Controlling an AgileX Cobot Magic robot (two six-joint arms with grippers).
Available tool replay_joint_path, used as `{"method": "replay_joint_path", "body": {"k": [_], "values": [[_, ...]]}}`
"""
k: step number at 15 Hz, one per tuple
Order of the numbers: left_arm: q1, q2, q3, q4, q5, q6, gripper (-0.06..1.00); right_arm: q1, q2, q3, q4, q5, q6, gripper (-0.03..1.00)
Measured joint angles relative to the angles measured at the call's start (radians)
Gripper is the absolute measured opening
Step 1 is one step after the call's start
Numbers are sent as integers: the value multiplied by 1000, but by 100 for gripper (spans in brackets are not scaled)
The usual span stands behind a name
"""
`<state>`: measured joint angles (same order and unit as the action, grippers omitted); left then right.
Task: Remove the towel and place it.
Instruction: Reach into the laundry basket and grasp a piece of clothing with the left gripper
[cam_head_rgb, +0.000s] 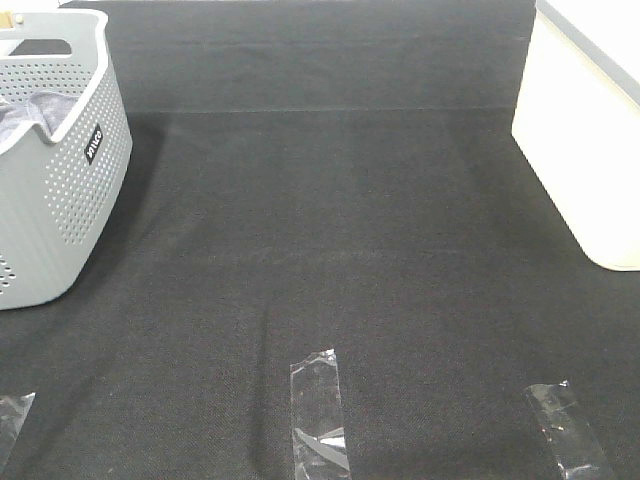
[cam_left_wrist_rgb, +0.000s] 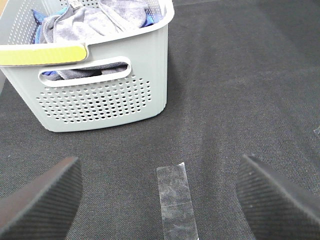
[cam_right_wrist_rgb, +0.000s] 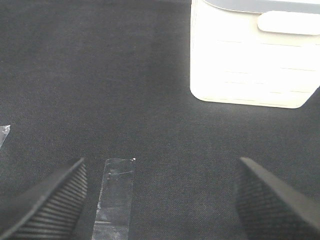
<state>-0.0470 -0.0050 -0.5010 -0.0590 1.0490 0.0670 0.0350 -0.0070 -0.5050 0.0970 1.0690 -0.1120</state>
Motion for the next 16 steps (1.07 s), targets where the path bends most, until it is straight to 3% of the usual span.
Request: {"method": "replay_joint_path", "body": {"k": [16], "values": [[0, 0, 0, 0, 0, 0, 80, 0, 0, 0, 0, 0, 0, 76]]}}
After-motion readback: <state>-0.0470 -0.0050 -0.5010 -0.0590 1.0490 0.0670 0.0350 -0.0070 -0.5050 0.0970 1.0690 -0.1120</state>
